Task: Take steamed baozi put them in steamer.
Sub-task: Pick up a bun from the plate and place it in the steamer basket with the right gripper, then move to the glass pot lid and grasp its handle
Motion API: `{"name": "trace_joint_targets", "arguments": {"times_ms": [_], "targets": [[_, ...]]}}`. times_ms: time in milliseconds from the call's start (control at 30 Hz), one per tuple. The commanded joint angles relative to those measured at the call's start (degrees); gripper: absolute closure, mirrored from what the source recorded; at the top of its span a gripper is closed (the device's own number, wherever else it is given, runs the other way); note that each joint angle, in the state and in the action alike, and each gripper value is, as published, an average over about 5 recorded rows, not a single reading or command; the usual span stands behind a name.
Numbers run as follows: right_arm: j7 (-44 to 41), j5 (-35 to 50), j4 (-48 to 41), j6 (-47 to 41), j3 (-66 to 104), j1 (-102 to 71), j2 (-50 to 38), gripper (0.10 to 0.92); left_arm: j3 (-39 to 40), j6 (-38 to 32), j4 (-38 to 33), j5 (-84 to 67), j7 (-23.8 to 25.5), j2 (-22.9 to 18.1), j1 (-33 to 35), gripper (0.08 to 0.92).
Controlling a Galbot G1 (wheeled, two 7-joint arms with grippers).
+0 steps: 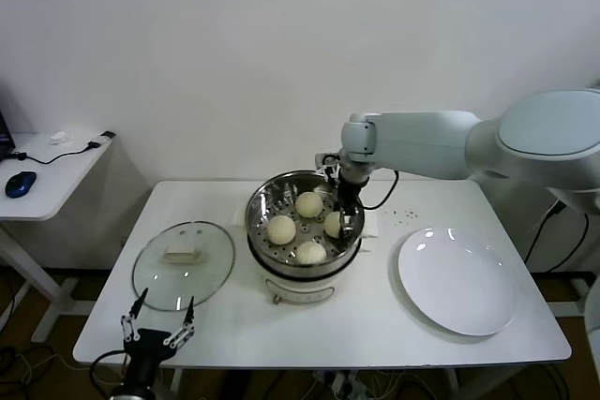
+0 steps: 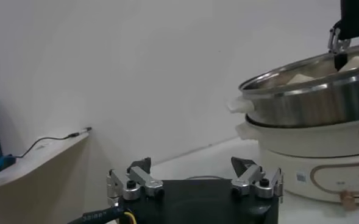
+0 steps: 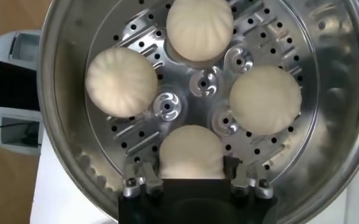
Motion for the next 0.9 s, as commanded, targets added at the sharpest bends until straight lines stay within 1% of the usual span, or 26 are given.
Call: {"name": "trace_joint_targets", "arguments": {"times_ms": [33,133,433,533,667,733,900], "targets": [[-0.43,-0.5,-0.3,-0.12,0.21,-0.29,-0.07,0.232,0.0,0.09,0.18,-0.13,0.0,0.2,-0.19,0.177],[-0.43,-0.13,-0.25,-0.09,1.24,-0.08,-0.72,0.207,0.06,0.01,0.14,-0.07,0.01,0.16,0.05,0.177],[-1.79,2.74,1.05,2.38,3.66,5.61,-4.69,0.203,0.04,-0.15,0.08,0.09,0.0,0.44,0.24,0.177],[-1.9,3.83,2.78,4.65,4.41,8.13,-7.97,0.203,-0.02,-0.08,0.02,0.18,0.01,0.54,0.09,0.177],[-0.04,3.09,7.4,8.5,7.76,10.23,-15.86,0.203,-0.33,0.07,0.0,0.14,0.03,0.67,-0.2,0.177],[4.58,1.87,11.8,10.74,10.46,10.12,-20.91,0.203,-0.58,0.16,0.03,0.07,0.05,0.71,-0.39,0.177],[22.63,0.27,21.23,17.34,19.18,3.64,-33.75,0.203,-1.19,0.39,-0.21,0.01,0.11,0.41,-0.59,0.177]]}}
